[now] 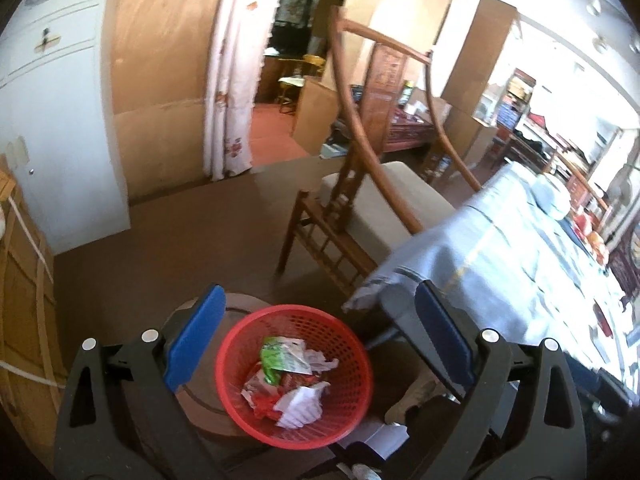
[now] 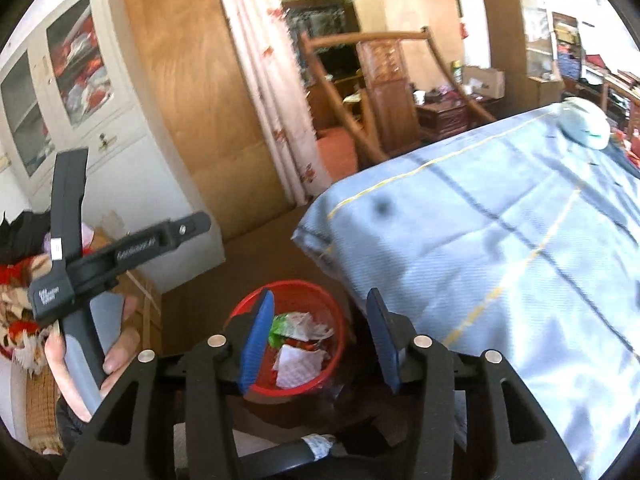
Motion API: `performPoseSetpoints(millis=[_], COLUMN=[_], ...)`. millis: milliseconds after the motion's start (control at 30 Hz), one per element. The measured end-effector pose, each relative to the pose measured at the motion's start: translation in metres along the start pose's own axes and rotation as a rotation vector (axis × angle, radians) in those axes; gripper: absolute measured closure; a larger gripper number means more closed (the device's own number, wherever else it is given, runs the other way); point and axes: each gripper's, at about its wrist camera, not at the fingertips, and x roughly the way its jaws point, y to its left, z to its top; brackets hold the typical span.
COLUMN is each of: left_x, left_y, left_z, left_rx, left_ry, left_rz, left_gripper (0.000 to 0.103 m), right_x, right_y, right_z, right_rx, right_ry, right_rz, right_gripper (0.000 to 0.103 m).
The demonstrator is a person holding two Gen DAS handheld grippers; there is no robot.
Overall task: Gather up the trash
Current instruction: 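Open both grippers to drop the packet and tassel into the basket, then return both grippers to the table toward the white medicine box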
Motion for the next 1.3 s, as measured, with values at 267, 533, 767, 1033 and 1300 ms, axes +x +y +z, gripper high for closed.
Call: performPoseSetpoints(millis=[267, 533, 767, 1033, 1300], left_x=[-0.018, -0.023, -0.023, -0.017, 0.003], left_y=[-0.056, -0.115, -0.17, -0.259, -0.361], left_z=[-0.016, -0.038, -0.058, -0.083, -0.111], left_rx=[0.146, 0.278, 0.389, 0.578, 0.773], left_ry=[-0.004, 0.046, 0.088, 0.111, 0.146], left_rz=[-0.052, -0.129, -0.186, -0.264, -0.344], left_gripper=[0.009, 0.008, 0.008, 0.007, 0.007], right_x=[-0.058, -0.117, -0.165, -0.207, -0.238], right_y=[-0.036, -0.09, -0.139, -0.201, -0.255], right_z=[-0.01, -0.032, -0.06, -0.096, -0.126], right_rx=[0.068, 0.184, 0.272, 0.399, 0.506], right_ry=[-0.121, -0.231, -0.309, -0.369, -0.399], right_rz=[-0.078, -0.156, -0.283, -0.421, -0.587], right_gripper=[0.041, 0.034, 0.029, 0.022, 0.013])
